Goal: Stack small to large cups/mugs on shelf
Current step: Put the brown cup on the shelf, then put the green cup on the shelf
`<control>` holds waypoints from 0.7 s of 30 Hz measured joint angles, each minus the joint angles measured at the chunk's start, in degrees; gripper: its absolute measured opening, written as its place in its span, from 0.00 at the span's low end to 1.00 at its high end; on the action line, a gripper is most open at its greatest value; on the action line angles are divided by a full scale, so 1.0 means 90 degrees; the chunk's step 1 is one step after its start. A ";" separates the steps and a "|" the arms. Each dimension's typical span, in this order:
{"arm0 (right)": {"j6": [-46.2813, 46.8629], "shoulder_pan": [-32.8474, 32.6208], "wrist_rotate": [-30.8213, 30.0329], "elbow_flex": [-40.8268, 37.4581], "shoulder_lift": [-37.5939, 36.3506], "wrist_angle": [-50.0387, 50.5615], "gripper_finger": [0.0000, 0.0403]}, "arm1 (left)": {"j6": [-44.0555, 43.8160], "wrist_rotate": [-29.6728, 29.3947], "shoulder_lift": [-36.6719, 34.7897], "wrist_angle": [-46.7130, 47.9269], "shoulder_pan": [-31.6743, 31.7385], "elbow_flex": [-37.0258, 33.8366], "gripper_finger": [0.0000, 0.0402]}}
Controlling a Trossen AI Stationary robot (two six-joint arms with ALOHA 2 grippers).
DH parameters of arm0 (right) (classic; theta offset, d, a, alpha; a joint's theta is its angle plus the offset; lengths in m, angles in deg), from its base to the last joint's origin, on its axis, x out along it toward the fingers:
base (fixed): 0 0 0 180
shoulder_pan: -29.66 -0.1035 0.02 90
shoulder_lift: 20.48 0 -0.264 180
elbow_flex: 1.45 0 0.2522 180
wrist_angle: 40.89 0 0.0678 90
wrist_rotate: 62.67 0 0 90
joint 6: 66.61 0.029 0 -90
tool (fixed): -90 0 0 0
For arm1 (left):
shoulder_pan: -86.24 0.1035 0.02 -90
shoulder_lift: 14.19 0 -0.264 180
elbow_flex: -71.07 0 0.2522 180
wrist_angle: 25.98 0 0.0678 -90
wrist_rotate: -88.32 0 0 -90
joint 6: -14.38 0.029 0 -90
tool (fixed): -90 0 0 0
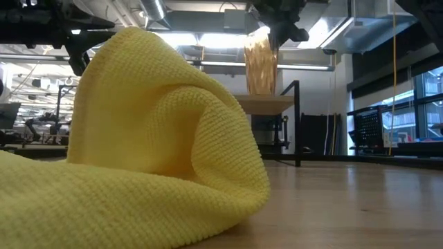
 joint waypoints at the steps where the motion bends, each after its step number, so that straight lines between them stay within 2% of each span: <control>1: -0.0057 0.0000 -0.0029 0.0000 0.0002 0.0000 0.13 | 0.0000 -0.0001 0.0000 0.0001 0.0001 0.0000 0.18; 8: -0.0429 0.0085 -0.0148 0.0056 0.0006 0.0015 0.13 | 0.0000 0.0000 0.0000 0.0002 0.0002 0.0000 0.18; 17: -0.0450 0.0114 0.0476 0.0141 -0.0186 0.0002 0.13 | 0.0000 -0.0007 0.0000 0.0000 0.0002 0.0000 0.18; 21: -0.0566 0.0114 0.0859 0.0141 -0.0529 -0.0255 0.13 | 0.0000 -0.0007 0.0000 0.0000 0.0001 -0.0002 0.18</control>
